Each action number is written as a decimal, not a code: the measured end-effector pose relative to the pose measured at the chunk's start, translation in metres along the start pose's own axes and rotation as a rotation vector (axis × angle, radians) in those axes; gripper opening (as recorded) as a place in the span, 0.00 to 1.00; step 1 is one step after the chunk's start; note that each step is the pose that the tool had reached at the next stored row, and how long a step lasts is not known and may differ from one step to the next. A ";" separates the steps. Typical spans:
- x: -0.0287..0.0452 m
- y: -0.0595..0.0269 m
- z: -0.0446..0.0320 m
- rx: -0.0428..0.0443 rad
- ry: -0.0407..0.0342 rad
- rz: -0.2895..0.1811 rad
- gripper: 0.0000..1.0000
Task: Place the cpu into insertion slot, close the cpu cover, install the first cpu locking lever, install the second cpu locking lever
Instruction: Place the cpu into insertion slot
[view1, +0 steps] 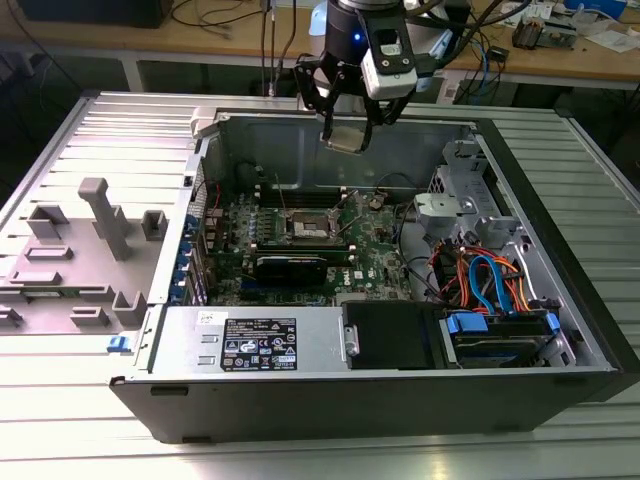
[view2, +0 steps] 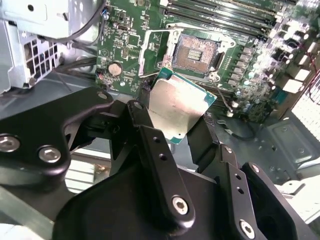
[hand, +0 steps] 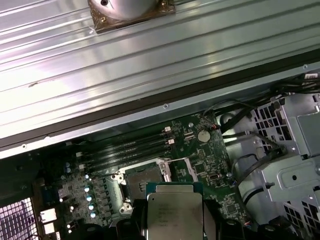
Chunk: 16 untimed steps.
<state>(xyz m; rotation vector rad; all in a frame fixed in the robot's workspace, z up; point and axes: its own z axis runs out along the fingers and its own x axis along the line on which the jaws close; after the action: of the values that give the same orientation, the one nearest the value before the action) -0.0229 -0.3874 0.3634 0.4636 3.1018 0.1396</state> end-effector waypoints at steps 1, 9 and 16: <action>0.0000 0.0000 0.0002 0.0002 0.0004 0.013 0.54; 0.0000 -0.0001 0.0003 0.0010 0.0022 0.027 0.54; 0.0000 -0.0001 0.0003 0.0010 0.0022 0.027 0.54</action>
<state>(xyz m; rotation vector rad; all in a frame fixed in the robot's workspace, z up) -0.0229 -0.3874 0.3631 0.5060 3.0988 0.1388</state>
